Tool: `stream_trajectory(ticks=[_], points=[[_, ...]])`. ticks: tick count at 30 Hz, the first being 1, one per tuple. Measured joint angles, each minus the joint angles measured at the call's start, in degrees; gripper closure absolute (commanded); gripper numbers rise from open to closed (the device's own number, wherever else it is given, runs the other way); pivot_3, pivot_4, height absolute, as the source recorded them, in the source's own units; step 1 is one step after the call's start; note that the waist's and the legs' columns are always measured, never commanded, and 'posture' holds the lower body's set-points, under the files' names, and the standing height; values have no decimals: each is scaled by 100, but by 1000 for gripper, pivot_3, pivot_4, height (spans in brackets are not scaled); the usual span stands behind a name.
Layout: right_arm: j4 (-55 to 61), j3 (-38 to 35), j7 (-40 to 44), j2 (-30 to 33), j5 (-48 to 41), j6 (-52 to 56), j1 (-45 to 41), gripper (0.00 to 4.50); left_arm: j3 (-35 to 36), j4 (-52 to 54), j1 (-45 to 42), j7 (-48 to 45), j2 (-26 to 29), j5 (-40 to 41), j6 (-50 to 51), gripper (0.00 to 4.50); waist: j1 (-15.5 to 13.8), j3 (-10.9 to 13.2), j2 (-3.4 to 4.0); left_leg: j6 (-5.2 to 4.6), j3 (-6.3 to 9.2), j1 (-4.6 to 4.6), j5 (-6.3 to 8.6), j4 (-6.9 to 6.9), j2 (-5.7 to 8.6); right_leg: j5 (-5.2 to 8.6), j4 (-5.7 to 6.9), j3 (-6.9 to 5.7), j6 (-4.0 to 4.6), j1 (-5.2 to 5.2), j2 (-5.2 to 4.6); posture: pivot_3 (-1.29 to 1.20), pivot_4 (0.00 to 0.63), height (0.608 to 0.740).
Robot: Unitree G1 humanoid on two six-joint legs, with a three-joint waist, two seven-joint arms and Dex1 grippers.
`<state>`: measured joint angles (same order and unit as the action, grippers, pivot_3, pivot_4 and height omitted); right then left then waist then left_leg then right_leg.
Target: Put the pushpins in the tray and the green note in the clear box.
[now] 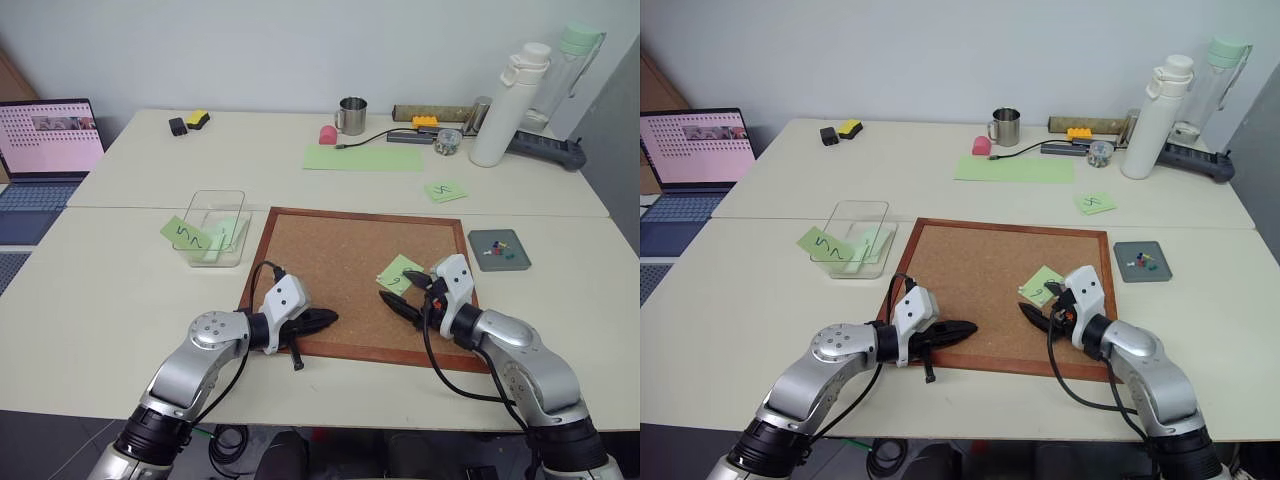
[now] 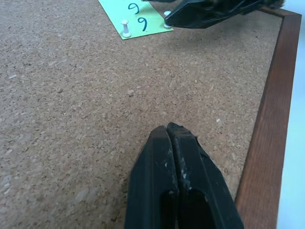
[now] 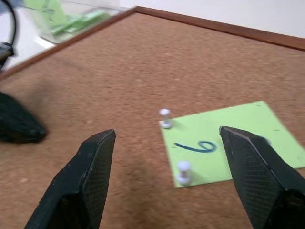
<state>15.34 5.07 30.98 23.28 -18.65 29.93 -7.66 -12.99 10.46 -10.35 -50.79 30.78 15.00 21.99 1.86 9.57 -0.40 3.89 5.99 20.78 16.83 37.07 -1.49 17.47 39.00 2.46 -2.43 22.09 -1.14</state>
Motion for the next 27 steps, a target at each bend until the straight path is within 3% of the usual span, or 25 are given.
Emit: stream_trajectory(ticks=[16,27], points=[[-58,54,-12,-137,166,-42,27,4368,0,26,1,7,29,2,9,4500,1,0,0,0,1,0,0,0,-1,0,1,0,0,0,1,0,150,740],[-31,8,-2,-144,150,-96,49,4465,-15,41,1,11,49,-20,0,4500,2,0,0,0,0,0,0,0,-1,0,2,1,0,1,1,0,150,740]])
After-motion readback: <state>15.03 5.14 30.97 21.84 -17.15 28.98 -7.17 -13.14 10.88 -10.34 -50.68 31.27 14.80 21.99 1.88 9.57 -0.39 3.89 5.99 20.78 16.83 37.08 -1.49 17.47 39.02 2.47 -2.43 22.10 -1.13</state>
